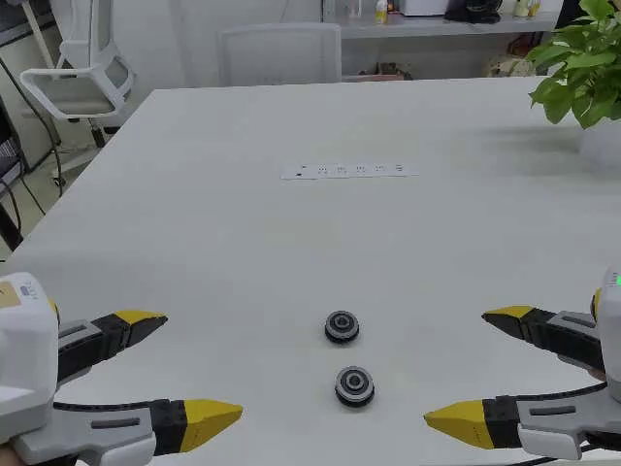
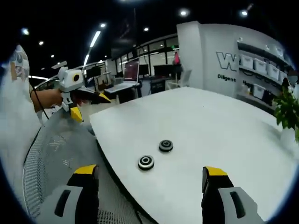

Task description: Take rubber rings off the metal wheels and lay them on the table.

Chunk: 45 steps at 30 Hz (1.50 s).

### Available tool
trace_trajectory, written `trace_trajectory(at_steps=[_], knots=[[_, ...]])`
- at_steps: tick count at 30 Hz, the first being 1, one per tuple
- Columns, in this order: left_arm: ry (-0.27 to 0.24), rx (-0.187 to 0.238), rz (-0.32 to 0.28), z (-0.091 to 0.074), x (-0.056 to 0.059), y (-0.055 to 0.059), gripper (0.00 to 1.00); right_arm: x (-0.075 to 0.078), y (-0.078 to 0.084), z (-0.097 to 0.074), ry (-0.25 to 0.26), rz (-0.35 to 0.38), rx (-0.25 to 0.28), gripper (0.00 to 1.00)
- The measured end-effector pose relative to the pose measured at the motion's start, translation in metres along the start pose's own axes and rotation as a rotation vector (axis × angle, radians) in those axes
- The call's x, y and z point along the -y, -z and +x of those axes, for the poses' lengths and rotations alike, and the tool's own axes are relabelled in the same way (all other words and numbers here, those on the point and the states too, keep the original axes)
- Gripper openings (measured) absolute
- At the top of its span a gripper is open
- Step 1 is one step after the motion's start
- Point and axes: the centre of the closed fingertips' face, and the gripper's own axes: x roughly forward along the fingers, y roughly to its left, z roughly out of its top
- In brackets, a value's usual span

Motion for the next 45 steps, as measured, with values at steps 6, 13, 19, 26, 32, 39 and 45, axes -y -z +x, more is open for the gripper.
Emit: trace_trajectory(at_steps=[6,13,19,26,32,39,45], knots=[[-0.003,-0.006,0.000,-0.002,0.000,0.002,0.89,-0.001,0.001,0.000,-0.005,-0.004,-0.005,0.94],[-0.018,-0.003,0.007,-0.006,-0.005,-0.003,0.89,0.000,-0.003,0.003,-0.006,-0.009,-0.001,0.93],[-0.018,-0.022,0.014,-0.004,-0.001,0.003,0.89,-0.001,0.000,0.001,-0.010,-0.012,-0.007,0.93],[-0.008,-0.033,0.021,-0.002,0.002,0.006,0.89,0.000,0.005,-0.001,-0.008,-0.006,-0.015,0.93],[-0.011,-0.048,0.047,0.001,0.001,0.004,0.89,0.003,0.005,-0.001,-0.002,-0.013,-0.016,0.93],[-0.007,-0.047,0.055,0.002,-0.001,0.003,0.89,0.006,0.004,0.000,0.002,-0.012,-0.010,0.93],[-0.009,-0.045,0.053,0.002,-0.006,0.002,0.88,0.010,0.002,0.002,0.003,-0.018,-0.009,0.92]])
